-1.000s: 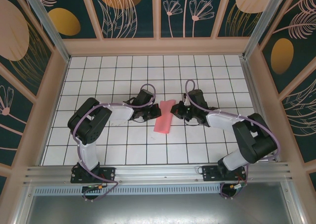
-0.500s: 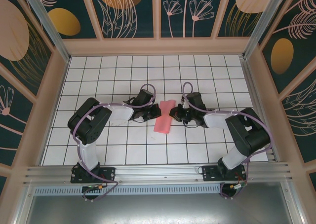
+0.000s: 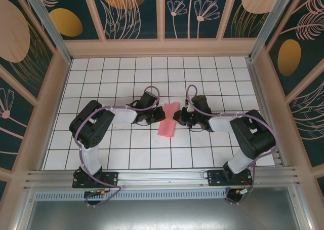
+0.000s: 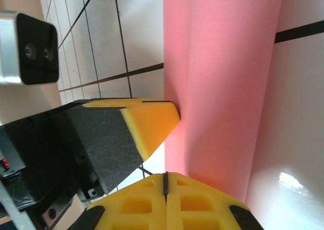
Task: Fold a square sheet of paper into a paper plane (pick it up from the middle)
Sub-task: Fold the square sheet of paper in half at the center of the table.
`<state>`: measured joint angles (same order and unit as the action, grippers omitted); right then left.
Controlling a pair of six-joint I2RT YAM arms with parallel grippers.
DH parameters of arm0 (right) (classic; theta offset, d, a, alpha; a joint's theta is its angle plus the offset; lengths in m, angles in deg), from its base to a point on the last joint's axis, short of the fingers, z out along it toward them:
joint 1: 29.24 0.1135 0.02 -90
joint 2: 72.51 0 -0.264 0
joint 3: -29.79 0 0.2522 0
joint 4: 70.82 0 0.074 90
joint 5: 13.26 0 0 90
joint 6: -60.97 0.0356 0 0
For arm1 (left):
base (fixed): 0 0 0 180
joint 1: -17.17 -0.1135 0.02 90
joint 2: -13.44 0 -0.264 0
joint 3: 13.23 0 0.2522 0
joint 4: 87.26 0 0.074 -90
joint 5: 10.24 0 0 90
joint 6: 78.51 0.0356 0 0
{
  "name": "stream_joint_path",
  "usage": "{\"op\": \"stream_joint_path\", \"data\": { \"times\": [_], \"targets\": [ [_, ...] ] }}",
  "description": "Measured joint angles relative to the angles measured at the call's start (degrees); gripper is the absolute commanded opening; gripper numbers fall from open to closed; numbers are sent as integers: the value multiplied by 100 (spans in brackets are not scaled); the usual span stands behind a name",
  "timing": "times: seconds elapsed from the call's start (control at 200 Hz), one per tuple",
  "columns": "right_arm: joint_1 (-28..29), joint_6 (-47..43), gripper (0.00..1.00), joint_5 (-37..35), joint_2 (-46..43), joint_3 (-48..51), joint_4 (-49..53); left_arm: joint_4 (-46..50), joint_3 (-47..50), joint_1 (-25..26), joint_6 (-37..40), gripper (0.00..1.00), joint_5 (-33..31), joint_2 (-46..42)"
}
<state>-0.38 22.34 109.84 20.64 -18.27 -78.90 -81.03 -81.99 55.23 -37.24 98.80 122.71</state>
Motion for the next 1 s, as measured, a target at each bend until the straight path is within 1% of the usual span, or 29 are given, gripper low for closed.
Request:
{"op": "stream_joint_path", "data": {
  "times": [0.19,0.395,0.696,0.901,1.001],
  "targets": [
    [-39,-24,0,2,271,81,-151,0,0,0,0,0,0,0],
    [-131,-79,0,0,271,463,-260,0,0,0,0,0,0,0],
    [-146,-308,0,20,258,640,-586,-9,4,0,0,0,0,2],
    [-131,-321,0,98,-181,695,-365,-42,22,0,0,0,0,2],
    [-13,-317,0,133,-376,693,-372,-61,28,0,0,0,0,2]
  ]
}}
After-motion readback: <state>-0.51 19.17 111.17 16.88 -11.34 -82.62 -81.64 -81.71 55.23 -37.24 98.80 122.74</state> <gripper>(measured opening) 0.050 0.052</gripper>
